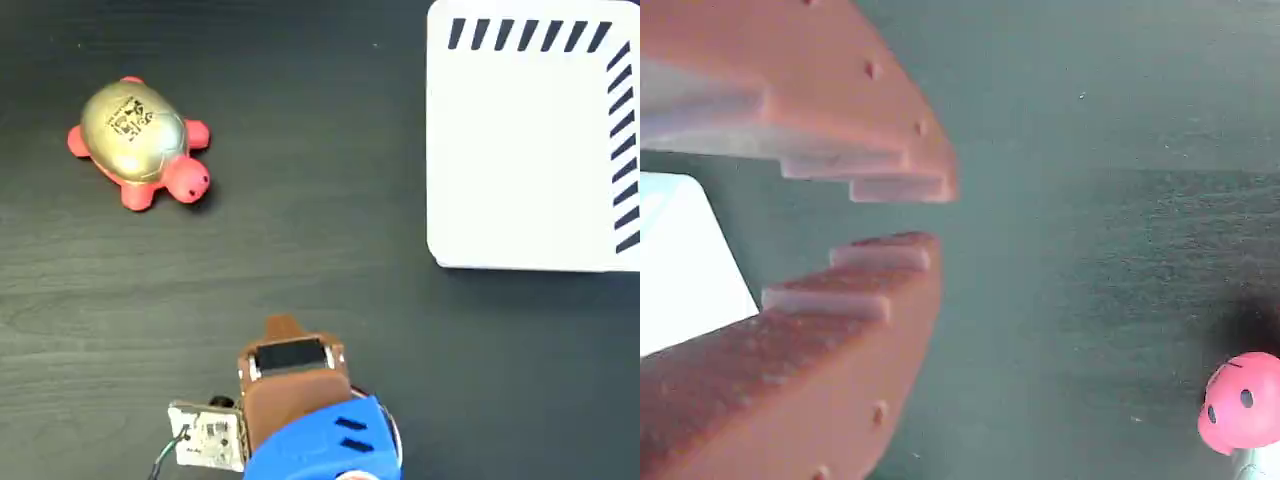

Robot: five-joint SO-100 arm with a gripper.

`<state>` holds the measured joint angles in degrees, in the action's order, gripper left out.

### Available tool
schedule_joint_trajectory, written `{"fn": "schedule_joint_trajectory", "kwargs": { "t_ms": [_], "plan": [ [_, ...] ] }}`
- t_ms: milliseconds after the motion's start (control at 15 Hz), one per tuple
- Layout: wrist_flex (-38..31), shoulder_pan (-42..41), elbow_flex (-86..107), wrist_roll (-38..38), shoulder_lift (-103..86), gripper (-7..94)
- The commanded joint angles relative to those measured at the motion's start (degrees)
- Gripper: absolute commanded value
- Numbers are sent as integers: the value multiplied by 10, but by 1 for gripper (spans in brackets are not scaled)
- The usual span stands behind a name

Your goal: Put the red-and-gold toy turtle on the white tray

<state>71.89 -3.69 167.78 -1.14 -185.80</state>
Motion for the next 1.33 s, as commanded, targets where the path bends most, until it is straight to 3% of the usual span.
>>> {"fn": "schedule_joint_trajectory", "kwargs": {
  "t_ms": [0, 1000, 1267],
  "plan": [
    [4, -6, -4, -7, -4, 0],
    [4, 6, -4, -17, -4, 0],
    [-147, -29, -134, -65, 235, 0]
  ]
}}
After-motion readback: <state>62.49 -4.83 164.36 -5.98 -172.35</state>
